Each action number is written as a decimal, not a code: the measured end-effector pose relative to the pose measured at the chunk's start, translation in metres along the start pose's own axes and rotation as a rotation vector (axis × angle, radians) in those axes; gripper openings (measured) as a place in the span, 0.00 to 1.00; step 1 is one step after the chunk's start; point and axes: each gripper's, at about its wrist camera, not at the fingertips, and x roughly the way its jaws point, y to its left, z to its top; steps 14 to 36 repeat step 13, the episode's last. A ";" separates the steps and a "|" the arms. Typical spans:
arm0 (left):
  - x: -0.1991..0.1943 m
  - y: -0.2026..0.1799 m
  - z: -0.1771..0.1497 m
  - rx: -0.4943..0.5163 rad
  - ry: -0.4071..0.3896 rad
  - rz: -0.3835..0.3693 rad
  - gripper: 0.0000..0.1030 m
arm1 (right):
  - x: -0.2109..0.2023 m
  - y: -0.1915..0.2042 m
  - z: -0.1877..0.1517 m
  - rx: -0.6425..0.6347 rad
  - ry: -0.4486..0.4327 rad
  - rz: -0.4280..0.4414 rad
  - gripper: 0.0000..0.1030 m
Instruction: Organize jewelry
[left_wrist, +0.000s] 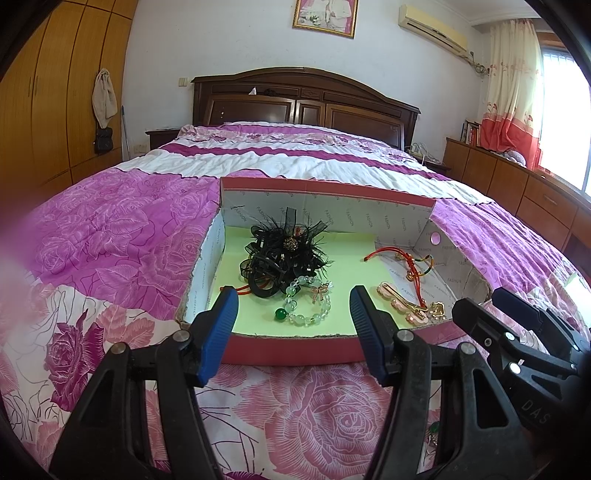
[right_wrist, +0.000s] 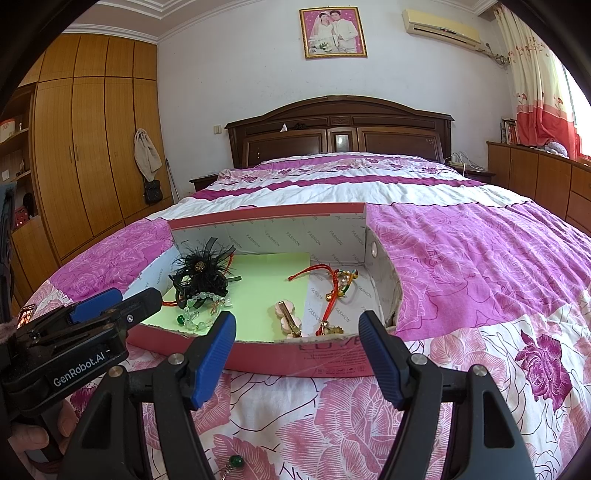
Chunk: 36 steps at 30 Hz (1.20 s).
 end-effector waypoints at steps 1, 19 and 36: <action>0.000 0.000 0.000 0.000 0.000 0.000 0.53 | 0.000 0.000 0.000 0.000 0.000 0.000 0.69; -0.001 0.000 0.002 0.003 0.003 -0.003 0.53 | 0.000 0.000 0.000 -0.001 0.001 0.000 0.69; -0.001 0.000 0.002 0.003 0.003 -0.003 0.53 | 0.000 0.000 0.000 -0.001 0.001 0.000 0.69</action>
